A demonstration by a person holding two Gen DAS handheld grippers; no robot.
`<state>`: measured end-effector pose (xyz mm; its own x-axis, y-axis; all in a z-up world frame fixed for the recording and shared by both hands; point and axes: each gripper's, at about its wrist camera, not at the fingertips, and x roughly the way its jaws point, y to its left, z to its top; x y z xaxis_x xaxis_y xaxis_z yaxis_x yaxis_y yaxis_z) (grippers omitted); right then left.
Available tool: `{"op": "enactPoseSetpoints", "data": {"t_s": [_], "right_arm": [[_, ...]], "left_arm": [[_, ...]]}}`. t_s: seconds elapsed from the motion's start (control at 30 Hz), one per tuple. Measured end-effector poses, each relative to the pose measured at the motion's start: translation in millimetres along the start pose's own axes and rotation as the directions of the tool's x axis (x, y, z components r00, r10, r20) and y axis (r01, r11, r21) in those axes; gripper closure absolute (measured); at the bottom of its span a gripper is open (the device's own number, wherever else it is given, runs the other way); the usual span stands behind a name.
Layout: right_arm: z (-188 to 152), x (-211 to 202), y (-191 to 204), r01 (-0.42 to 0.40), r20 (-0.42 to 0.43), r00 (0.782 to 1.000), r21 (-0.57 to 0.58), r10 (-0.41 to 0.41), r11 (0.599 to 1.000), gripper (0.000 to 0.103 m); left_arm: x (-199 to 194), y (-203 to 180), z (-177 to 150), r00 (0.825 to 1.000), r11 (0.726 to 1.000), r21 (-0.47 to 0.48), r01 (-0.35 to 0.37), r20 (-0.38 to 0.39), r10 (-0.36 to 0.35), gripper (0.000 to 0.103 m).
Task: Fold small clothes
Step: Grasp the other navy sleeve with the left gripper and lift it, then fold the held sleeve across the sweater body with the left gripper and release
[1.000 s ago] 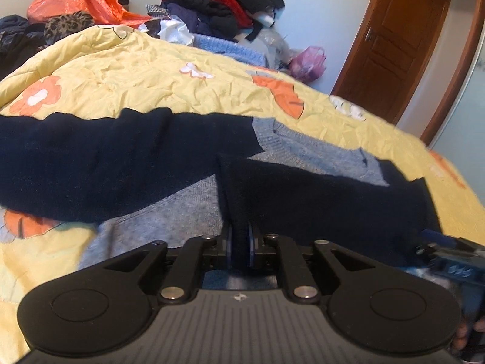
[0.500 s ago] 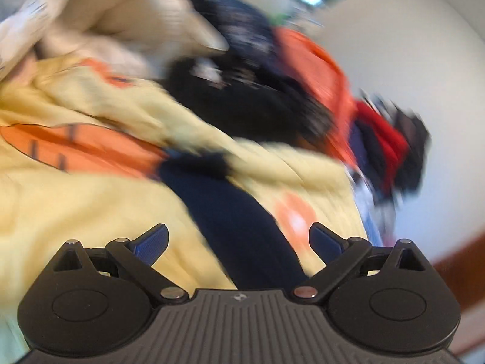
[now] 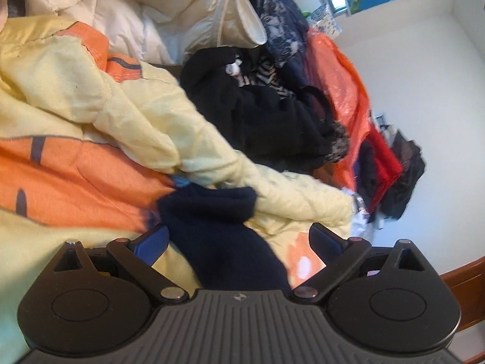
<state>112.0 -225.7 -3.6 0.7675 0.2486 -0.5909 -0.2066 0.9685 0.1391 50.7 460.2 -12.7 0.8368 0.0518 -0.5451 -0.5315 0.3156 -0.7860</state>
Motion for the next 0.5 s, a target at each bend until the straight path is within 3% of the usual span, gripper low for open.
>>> {"op": "enactPoseSetpoints", "data": {"t_s": [0.27, 0.43, 0.5], "right_arm": [[0.7, 1.8, -1.0, -0.013, -0.002, 1.0, 0.004, 0.013, 1.0, 0.002], [0.6, 1.7, -1.1, -0.017, 0.0, 1.0, 0.008, 0.017, 1.0, 0.001], [0.6, 1.8, -1.2, -0.016, 0.0, 1.0, 0.008, 0.016, 1.0, 0.001]], "left_arm": [[1.0, 4.9, 12.3, 0.995, 0.99, 0.098, -0.104, 0.022, 0.102, 0.004], [16.2, -7.9, -2.3, 0.984, 0.957, 0.227, -0.178, 0.033, 0.175, 0.004], [22.3, -15.7, -7.2, 0.975, 0.934, 0.281, -0.222, 0.06, 0.214, 0.03]]}}
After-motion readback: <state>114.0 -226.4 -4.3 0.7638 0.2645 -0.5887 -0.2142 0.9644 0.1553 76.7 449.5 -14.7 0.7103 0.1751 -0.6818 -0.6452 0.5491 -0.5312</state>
